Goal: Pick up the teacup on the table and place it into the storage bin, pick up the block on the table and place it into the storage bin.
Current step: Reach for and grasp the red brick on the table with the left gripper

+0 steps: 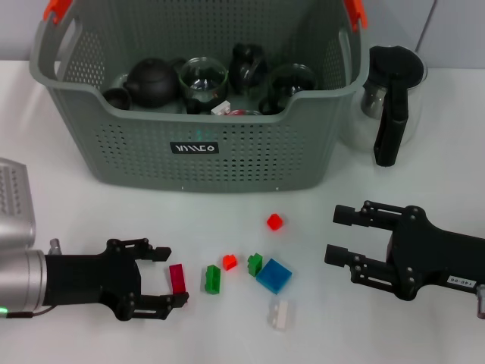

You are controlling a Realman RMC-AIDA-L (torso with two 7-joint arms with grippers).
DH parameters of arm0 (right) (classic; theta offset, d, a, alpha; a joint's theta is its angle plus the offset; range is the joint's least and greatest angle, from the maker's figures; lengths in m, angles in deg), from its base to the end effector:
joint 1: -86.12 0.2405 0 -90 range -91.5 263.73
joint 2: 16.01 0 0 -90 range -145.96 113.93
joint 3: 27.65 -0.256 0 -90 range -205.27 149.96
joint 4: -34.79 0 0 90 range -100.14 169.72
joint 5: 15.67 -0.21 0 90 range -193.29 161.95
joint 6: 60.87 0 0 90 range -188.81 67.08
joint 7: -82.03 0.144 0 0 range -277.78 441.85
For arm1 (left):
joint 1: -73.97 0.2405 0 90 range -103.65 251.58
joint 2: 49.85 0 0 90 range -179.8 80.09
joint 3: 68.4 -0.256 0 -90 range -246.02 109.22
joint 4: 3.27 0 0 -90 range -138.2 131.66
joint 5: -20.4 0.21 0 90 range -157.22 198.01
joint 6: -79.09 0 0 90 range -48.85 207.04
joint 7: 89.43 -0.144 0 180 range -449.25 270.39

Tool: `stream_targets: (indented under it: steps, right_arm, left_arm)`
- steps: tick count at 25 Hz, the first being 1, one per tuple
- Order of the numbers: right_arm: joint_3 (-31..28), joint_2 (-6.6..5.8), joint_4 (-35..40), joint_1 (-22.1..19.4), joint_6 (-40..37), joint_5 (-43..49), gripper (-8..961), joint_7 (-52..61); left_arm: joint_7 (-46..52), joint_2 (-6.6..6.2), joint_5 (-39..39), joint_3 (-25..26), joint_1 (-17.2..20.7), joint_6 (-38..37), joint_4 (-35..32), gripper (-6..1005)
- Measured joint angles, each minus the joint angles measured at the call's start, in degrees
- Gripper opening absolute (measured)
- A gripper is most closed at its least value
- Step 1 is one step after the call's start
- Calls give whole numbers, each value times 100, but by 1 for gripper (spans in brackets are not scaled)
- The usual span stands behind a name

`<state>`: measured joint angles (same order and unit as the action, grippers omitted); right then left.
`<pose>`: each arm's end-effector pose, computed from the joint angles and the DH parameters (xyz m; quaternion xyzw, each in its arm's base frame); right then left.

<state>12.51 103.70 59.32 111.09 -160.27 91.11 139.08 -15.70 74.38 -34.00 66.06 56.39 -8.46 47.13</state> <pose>0.2681 0.2681 -0.0285 -0.9207 0.1339 0.3538 0.0965 -0.3098 0.2688 -0.0208 -0.9670 -0.1900 -0.1093 0.1298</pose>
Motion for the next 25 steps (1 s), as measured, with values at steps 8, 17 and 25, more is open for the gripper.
stream_targets:
  steps: [8,17,25]
  right_arm:
    - [0,7,0,-3,0,-8,625,-10]
    - [-1,8,-2,-3,0,-9,625,-14]
    - [0,9,-1,8,0,-9,625,-3]
  left_arm:
    - [-651,-4,-34,-35,-39,213,-172,757]
    - [-1079,13,-49,-52,-44,557,-473,747]
    - [-1084,13,-52,-52,-44,593,-500,737]
